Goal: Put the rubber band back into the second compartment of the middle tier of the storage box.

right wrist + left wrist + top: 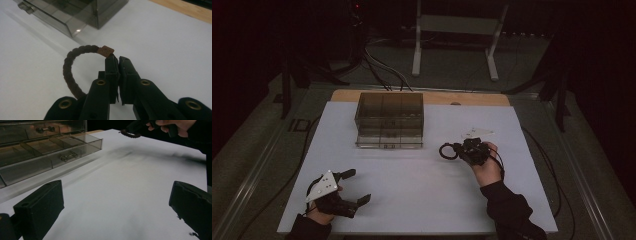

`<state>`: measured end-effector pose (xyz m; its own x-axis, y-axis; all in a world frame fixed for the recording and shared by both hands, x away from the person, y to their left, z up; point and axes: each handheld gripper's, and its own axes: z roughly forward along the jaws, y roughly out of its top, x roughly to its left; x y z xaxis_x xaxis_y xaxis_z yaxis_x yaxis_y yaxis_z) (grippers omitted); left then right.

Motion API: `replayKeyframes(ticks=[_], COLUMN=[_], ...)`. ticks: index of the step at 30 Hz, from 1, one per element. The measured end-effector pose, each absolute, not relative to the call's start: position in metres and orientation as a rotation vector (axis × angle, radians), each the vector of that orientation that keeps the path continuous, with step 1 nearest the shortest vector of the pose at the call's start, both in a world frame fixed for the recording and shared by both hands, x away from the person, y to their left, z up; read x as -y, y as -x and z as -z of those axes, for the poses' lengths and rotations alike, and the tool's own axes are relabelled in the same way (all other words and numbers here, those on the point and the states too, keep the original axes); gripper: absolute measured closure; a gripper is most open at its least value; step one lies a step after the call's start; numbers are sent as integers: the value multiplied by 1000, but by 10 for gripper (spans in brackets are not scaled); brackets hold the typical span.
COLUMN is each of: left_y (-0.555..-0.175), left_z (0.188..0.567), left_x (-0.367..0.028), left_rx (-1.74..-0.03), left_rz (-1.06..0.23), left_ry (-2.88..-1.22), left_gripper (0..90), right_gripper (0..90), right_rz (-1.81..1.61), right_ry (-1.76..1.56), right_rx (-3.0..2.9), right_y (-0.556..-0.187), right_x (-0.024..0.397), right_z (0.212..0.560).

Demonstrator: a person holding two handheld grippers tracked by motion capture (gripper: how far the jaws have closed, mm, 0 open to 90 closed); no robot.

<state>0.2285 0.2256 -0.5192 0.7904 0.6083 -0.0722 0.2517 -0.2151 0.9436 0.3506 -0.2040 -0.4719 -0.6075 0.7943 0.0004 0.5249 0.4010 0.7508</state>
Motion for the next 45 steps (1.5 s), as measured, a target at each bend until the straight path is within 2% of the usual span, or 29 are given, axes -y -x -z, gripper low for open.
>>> replayKeyframes(ticks=[45], left_y=[-228], left_z=[519], left_x=[-224], left_rx=[-654], left_rz=[-378], left_ry=[-1804], left_gripper=[4], right_gripper=[863], right_rz=[-1114], right_ry=[-1008], right_rx=[-2353], right_y=[-364], right_x=[142], right_z=[443])
